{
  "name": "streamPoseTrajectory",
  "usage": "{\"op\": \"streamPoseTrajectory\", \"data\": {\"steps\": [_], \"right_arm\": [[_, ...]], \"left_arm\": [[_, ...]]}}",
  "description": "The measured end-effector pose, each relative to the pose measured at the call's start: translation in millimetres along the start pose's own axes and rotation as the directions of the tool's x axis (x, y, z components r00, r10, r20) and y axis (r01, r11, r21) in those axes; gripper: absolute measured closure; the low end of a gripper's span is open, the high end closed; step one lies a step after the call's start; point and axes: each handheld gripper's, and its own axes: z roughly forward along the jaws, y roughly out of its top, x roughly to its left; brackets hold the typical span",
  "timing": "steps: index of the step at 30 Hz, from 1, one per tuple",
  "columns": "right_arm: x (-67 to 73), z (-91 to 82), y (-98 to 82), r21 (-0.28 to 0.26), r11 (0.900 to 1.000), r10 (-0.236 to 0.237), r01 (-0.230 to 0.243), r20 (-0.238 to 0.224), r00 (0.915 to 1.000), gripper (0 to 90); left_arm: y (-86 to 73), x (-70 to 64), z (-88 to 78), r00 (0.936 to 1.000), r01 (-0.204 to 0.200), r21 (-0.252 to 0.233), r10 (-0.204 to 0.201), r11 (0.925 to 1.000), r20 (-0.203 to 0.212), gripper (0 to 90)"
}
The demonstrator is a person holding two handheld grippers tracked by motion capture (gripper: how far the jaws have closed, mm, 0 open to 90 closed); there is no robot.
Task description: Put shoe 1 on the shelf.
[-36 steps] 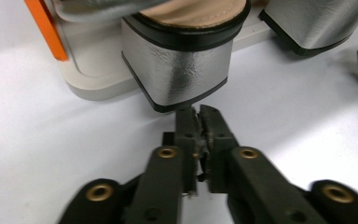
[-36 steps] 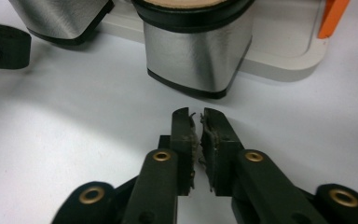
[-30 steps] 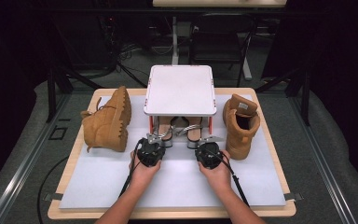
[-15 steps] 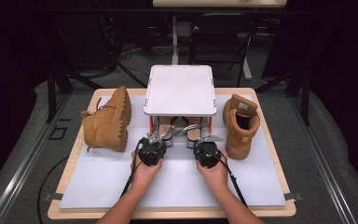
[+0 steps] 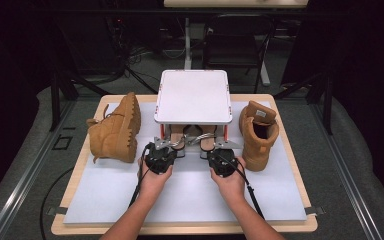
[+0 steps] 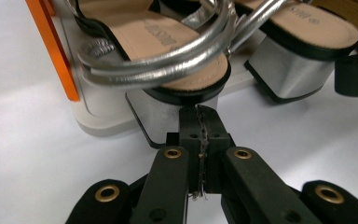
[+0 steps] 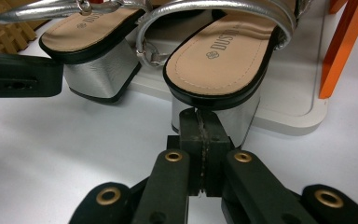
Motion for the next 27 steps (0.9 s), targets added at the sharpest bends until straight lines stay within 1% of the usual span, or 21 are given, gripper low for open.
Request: {"op": "streamPoseTrajectory", "data": {"steps": [7, 10, 13, 17, 20, 21, 26, 27], "right_arm": [[-0.1, -0.7, 0.7, 0.000, 1.000, 0.002, -0.002, 0.002, 1.0000, 90.0], [0.0, -1.3, 1.4, -0.006, 1.000, 0.007, -0.007, 0.005, 1.0000, 90.0], [-0.9, -2.0, 2.6, -0.009, 1.000, 0.011, -0.011, 0.002, 0.9999, 90.0], [-1.5, -3.4, 6.5, -0.023, 1.000, 0.012, -0.012, 0.008, 0.9999, 90.0], [-3.5, -2.5, 10.8, -0.027, 1.000, 0.002, -0.001, 0.020, 0.9998, 90.0], [-3.8, -1.4, 12.2, -0.025, 1.000, 0.008, -0.008, 0.016, 0.9998, 90.0], [-3.9, 4.6, 16.1, -0.022, 1.000, -0.001, 0.002, 0.027, 0.9996, 90.0], [-4.1, 5.9, 16.9, -0.022, 1.000, 0.001, -0.001, 0.031, 0.9995, 90.0]], "left_arm": [[1.2, 0.1, 0.2, 1.0000, -0.006, 0.001, 0.006, 1.0000, -0.001, 90.0], [3.0, 0.9, -1.1, 1.0000, -0.001, -0.009, 0.001, 1.0000, -0.003, 90.0], [4.6, 1.9, -0.9, 1.0000, -0.001, -0.003, 0.001, 1.0000, -0.009, 90.0], [7.6, 2.8, -0.1, 0.9999, -0.001, -0.002, 0.001, 1.0000, -0.011, 90.0], [10.7, 3.3, 2.3, 0.9998, -0.002, 0.003, 0.002, 1.0000, -0.019, 90.0], [11.7, 3.7, 3.3, 0.9998, -0.003, 0.007, 0.003, 1.0000, -0.021, 90.0], [15.0, 7.4, 8.1, 0.9996, 0.013, 0.003, -0.013, 0.9999, -0.026, 90.0], [15.1, 8.5, 9.8, 0.9994, 0.023, 0.003, -0.023, 0.9997, -0.026, 90.0]]}}
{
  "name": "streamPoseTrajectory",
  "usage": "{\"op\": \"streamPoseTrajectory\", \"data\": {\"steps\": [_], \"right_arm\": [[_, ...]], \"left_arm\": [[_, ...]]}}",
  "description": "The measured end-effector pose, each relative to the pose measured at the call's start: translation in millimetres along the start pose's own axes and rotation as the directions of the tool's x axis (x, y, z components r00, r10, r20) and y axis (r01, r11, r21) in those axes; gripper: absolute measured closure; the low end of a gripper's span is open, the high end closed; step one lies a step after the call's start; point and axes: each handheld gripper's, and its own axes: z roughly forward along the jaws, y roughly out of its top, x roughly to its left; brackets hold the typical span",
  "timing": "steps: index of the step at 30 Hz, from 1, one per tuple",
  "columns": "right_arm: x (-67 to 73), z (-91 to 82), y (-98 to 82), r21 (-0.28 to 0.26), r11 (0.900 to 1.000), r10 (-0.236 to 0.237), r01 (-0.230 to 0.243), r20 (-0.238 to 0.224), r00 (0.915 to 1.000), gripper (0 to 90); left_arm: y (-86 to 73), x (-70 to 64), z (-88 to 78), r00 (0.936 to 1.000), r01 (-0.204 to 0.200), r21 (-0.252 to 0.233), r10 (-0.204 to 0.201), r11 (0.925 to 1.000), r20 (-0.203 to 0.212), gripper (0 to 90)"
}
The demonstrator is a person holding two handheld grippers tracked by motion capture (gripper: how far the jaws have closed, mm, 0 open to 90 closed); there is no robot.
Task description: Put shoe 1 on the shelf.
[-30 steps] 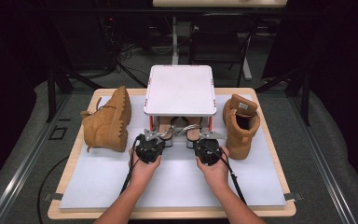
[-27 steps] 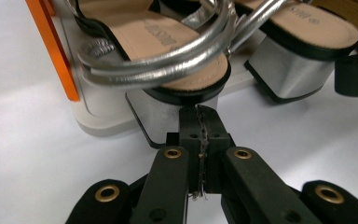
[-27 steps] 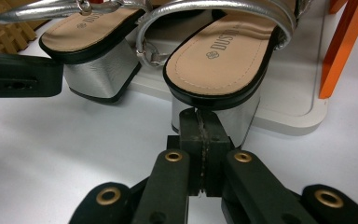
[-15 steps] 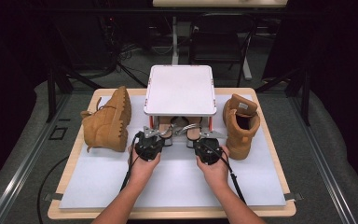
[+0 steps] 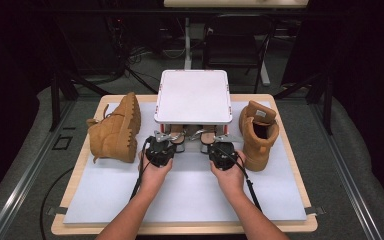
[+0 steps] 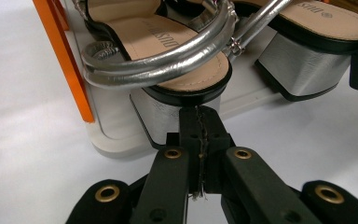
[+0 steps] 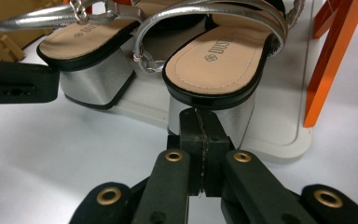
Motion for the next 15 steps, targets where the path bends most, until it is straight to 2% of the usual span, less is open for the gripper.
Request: {"op": "streamPoseTrajectory", "data": {"steps": [6, 15], "right_arm": [[-1.8, 9.4, 4.5, 0.004, 1.000, 0.014, -0.014, 0.003, 0.9999, 90.0], [-4.7, 20.1, 7.5, 0.013, 1.000, 0.001, -0.002, 0.031, 0.9995, 90.0]], "left_arm": [[2.7, 2.2, 5.8, 1.0000, 0.003, 0.001, -0.003, 1.0000, -0.004, 90.0], [5.1, 2.6, 11.8, 0.9999, 0.013, -0.002, -0.013, 0.9999, -0.009, 90.0]]}}
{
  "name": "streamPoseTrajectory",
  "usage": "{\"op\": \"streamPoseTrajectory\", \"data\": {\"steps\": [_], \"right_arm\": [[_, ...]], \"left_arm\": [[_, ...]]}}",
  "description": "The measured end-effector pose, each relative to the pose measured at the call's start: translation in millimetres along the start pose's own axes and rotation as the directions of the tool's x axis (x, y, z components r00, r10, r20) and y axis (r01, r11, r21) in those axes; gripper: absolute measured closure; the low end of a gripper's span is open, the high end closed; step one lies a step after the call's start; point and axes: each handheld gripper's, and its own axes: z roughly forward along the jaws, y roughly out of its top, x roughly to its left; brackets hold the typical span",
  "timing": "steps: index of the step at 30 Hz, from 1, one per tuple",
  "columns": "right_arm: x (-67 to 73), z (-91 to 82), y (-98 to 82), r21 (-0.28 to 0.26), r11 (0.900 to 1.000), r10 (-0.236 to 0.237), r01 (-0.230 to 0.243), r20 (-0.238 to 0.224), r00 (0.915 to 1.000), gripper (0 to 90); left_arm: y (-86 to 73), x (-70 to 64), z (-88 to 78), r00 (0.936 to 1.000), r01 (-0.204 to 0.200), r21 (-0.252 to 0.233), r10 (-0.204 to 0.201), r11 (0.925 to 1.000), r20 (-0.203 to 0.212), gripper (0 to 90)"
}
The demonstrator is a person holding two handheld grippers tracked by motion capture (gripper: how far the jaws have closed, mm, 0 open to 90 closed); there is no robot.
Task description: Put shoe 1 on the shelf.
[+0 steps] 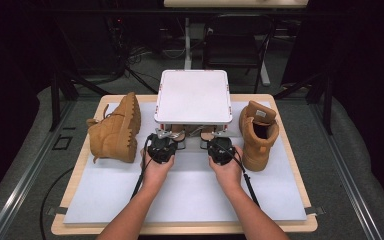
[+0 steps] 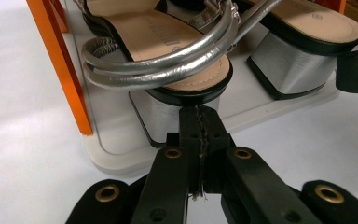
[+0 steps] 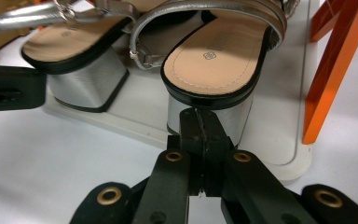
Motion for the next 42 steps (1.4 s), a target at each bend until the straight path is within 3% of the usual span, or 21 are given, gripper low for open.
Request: {"op": "streamPoseTrajectory", "data": {"steps": [23, 32, 42], "right_arm": [[-1.0, 7.9, -2.4, 0.016, 1.000, 0.011, -0.011, 0.000, 0.9999, 87.4], [-0.3, -6.6, -6.0, 0.017, 0.999, -0.029, 0.029, -0.019, 0.9994, 77.1], [2.9, -24.6, -7.8, 0.064, 0.992, -0.106, 0.108, -0.029, 0.9939, 64.4]], "left_arm": [[-0.2, 2.4, 6.1, 1.0000, -0.009, 0.005, 0.009, 0.9999, -0.001, 89.5], [-5.3, 5.6, -6.7, 0.9994, -0.016, 0.020, 0.015, 0.9997, 0.030, 82.8], [-14.5, 10.5, -24.4, 0.9976, -0.041, 0.048, 0.038, 0.9980, 0.057, 73.4]]}}
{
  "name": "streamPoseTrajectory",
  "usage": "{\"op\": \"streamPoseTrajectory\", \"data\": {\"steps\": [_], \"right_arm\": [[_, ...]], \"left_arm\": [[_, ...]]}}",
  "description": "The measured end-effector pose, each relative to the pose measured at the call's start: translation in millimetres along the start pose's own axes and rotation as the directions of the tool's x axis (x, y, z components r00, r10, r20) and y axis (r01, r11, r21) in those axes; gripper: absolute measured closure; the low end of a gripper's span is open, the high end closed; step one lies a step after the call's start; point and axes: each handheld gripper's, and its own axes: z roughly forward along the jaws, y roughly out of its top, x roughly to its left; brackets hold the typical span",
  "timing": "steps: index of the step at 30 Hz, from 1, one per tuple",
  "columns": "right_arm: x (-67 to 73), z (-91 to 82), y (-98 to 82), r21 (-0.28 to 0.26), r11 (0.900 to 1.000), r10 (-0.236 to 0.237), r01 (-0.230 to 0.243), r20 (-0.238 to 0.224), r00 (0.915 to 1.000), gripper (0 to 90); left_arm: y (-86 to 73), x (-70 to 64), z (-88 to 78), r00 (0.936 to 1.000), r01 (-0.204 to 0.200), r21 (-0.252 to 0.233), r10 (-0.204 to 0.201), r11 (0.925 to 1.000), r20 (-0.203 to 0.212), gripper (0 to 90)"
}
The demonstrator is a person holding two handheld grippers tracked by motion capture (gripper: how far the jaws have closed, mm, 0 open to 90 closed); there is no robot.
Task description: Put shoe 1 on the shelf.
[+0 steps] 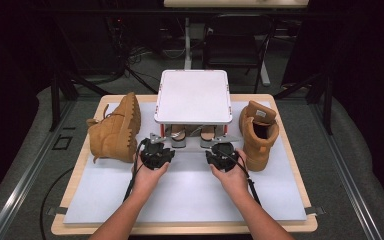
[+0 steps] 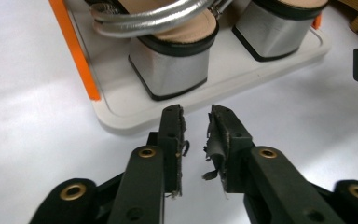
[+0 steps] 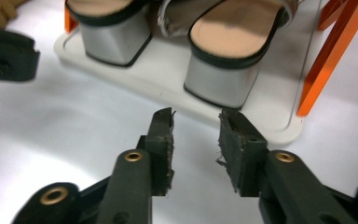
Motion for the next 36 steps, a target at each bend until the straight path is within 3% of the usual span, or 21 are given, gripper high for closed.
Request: {"op": "streamPoseTrajectory", "data": {"steps": [4, 9, 16, 23, 29, 32, 36], "right_arm": [[0.9, -7.6, -6.0, 0.027, 0.999, -0.035, 0.035, -0.001, 0.9994, 65.2], [-3.6, -19.8, -13.7, 0.052, 0.998, -0.036, 0.037, -0.026, 0.9990, 64.8], [-13.4, -40.0, -28.8, 0.013, 0.998, -0.067, 0.067, -0.037, 0.9971, 58.0], [-24.2, -53.0, -44.5, -0.012, 0.999, -0.038, 0.038, -0.039, 0.9985, 53.5], [-27.7, -57.5, -52.4, -0.057, 0.997, -0.051, 0.049, -0.032, 0.9982, 49.1], [-27.1, -58.3, -54.5, -0.054, 0.998, -0.045, 0.042, -0.056, 0.9974, 47.9], [-24.5, -61.4, -57.3, -0.043, 0.997, -0.074, 0.071, -0.064, 0.9952, 47.6]], "left_arm": [[-5.1, 2.3, -8.6, 0.9998, -0.002, 0.007, 0.002, 1.0000, 0.018, 67.3], [-13.2, 6.2, -19.1, 0.9996, -0.022, 0.009, 0.022, 0.9997, 0.019, 61.9], [-26.2, 15.1, -33.9, 0.9992, -0.032, 0.031, 0.031, 0.9990, 0.025, 63.4], [-35.9, 22.2, -46.3, 0.9988, -0.032, 0.021, 0.031, 0.9993, 0.038, 62.1], [-43.1, 27.4, -53.4, 0.9994, -0.033, 0.017, 0.032, 0.9993, 0.015, 56.1], [-45.9, 32.0, -57.2, 0.9998, -0.018, 0.009, 0.018, 0.9998, 0.008, 54.0], [-51.9, 41.8, -61.7, 0.9999, -0.001, 0.003, 0.001, 1.0000, -0.010, 52.3]]}}
